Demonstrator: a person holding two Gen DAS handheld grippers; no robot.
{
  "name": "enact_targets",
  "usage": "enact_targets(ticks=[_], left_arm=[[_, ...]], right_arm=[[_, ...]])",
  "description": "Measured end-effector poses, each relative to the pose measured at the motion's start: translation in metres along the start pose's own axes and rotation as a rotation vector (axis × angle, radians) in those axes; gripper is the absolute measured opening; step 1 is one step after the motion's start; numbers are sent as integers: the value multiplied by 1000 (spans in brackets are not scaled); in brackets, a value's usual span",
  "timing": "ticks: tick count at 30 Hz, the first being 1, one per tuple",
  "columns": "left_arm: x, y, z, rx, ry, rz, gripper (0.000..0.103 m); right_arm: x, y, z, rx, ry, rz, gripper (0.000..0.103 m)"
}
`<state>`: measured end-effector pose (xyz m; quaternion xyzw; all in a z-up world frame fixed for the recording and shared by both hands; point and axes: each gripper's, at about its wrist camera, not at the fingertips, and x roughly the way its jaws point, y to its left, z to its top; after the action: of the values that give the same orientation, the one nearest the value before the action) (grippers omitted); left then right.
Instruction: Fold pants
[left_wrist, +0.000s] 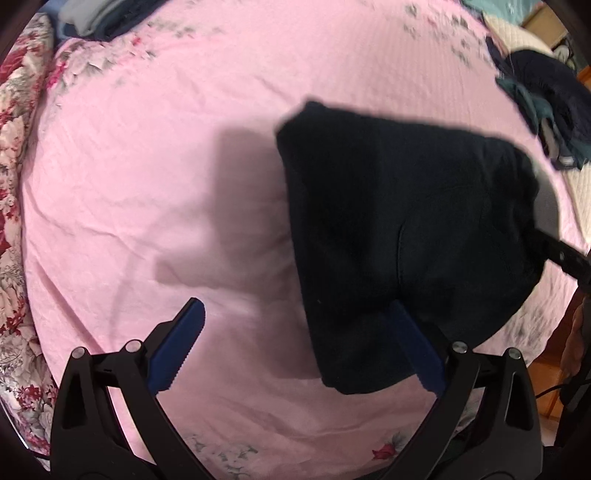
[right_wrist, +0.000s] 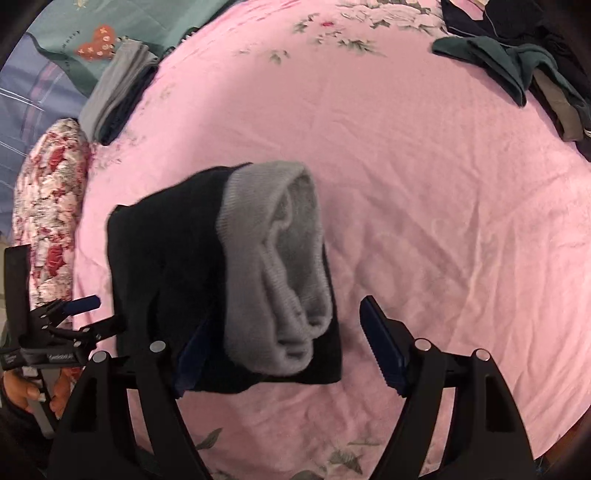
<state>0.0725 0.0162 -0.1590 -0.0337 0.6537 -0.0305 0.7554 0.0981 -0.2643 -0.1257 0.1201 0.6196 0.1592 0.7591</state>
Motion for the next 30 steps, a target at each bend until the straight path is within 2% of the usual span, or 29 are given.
enact_targets(ticks=[2, 5, 6, 7, 9, 12, 17, 20, 21, 24, 25, 28, 30], left_arm=[[-12, 7, 4, -31, -30, -22, 101], [-20, 14, 7, -68, -51, -32, 101], [-18, 14, 6, -71, -44, -29, 101], [-15, 13, 2, -65, -29, -30, 101], [-7, 9, -7, -36, -4, -24, 101], [4, -2, -22, 3, 29, 4, 101], [14, 1, -37, -31, 21, 2, 101], [24, 4, -40, -54, 23, 5, 101], [27, 4, -40, -66, 22, 4, 101], [33, -1, -38, -72, 17, 10, 101], [32, -1, -38, -70, 17, 14, 101], [24, -3, -36, -62, 10, 26, 101], [15, -3, -35, -55, -13, 44, 101]], right_arm=[[-16, -2, -1, 11, -40, 9, 78], [-52, 3, -1, 6, -175, 58, 77], [-60, 9, 2, -17, -200, 81, 74], [-62, 16, 6, -35, -208, 101, 64], [-56, 39, 17, -89, -188, 184, 57], [-26, 74, 29, -162, -123, 236, 45], [31, 138, 46, -252, 28, 369, 23], [58, 164, 52, -308, 73, 334, 18], [67, 169, 55, -324, 82, 301, 17], [93, 172, 63, -352, 102, 162, 0], [98, 170, 64, -364, 95, 137, 0], [92, 156, 66, -322, 99, 190, 0], [65, 149, 67, -311, 45, 225, 4]])
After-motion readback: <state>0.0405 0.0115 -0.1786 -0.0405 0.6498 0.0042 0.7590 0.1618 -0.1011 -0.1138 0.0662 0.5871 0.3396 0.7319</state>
